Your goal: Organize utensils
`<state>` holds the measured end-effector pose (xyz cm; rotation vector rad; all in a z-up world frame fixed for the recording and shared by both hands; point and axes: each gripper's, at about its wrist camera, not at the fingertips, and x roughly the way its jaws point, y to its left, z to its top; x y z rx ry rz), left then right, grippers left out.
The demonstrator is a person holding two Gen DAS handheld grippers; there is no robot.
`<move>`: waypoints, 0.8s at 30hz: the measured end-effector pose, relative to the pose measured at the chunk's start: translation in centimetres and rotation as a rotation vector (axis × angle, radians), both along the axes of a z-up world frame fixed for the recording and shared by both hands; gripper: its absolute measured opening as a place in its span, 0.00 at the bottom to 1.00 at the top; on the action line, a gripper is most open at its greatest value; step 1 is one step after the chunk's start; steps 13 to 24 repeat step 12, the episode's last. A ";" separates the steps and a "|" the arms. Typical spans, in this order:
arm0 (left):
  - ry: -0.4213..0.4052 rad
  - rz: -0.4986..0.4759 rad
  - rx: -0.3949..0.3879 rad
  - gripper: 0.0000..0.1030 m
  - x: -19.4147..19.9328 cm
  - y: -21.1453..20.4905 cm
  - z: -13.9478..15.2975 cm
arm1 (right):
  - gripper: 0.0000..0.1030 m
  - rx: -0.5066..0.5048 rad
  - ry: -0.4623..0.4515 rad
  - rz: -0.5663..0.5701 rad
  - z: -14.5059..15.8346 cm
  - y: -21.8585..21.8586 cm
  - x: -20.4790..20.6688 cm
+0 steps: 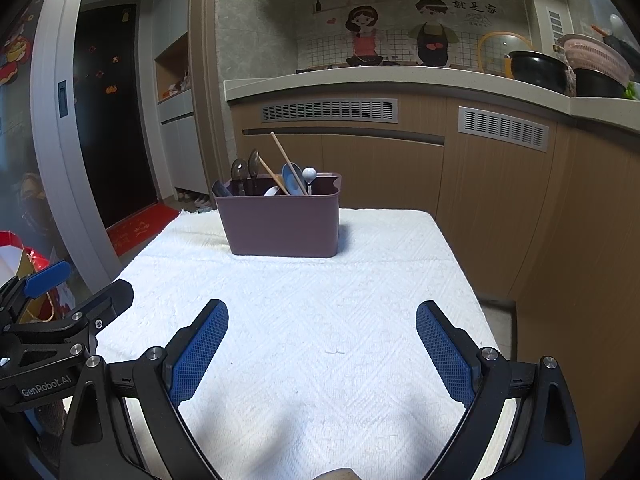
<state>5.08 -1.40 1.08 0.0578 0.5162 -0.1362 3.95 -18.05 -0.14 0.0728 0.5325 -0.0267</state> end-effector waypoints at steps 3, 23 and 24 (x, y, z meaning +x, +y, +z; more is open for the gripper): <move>0.003 -0.002 -0.002 1.00 0.1 0.0 0.0 | 0.92 0.002 -0.002 -0.006 0.0 0.0 -0.1; -0.003 -0.013 0.007 1.00 -0.1 0.2 0.0 | 0.92 0.004 -0.004 -0.011 0.2 0.1 -0.2; -0.003 -0.013 0.007 1.00 -0.1 0.2 0.0 | 0.92 0.004 -0.004 -0.011 0.2 0.1 -0.2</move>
